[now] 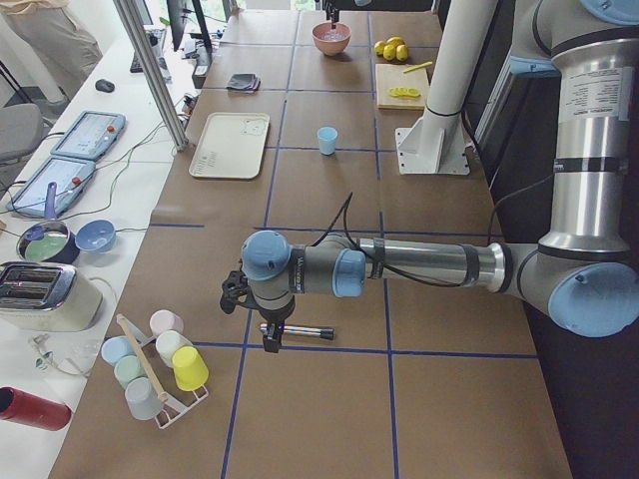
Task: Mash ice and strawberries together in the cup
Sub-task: 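Grasp a third ice cube from the pink bowl with the right gripper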
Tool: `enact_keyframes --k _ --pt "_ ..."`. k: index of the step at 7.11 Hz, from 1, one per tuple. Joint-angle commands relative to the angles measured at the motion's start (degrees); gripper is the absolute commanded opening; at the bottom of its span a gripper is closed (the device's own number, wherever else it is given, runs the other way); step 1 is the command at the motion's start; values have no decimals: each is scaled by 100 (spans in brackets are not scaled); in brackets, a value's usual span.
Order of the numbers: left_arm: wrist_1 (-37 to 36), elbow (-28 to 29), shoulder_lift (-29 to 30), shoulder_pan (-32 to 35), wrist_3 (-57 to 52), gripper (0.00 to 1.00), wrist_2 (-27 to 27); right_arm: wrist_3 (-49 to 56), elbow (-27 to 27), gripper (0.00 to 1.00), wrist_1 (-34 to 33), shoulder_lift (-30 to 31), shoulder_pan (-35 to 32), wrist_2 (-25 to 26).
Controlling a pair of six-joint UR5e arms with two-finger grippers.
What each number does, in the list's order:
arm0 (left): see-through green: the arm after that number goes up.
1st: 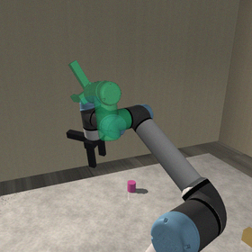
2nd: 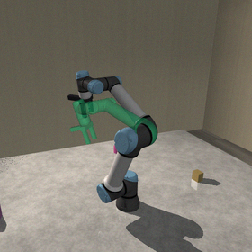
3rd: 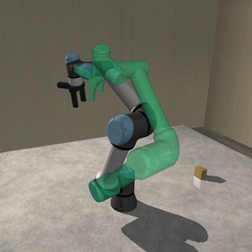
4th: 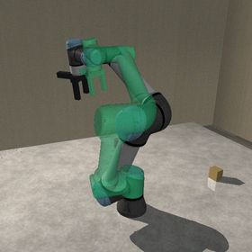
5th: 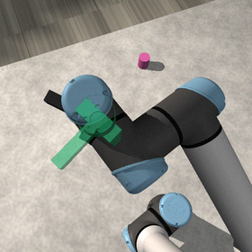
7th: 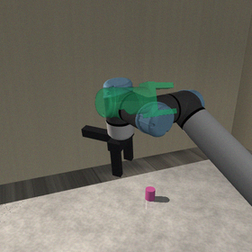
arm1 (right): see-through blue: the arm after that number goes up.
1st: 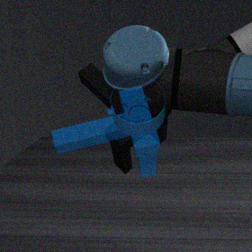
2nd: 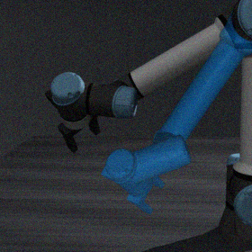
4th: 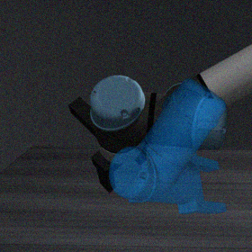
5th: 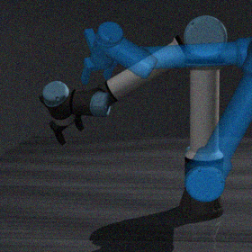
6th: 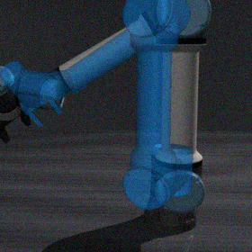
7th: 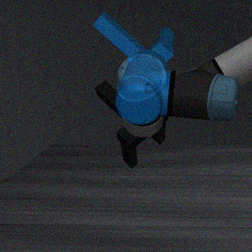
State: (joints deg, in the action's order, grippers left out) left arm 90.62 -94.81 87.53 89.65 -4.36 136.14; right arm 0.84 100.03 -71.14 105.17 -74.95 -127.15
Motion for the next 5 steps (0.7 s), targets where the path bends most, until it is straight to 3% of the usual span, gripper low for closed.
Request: enact_keyframes --k 1,4,5 --pt "0 -2 -17 0 -3 100 0 -23 -107 82 4 -5 120 41" --pt "0 -2 -17 0 -3 100 0 -14 -151 76 12 -6 332 41" --pt "0 -2 -17 0 -3 100 9 -5 -160 69 4 -5 332 59"
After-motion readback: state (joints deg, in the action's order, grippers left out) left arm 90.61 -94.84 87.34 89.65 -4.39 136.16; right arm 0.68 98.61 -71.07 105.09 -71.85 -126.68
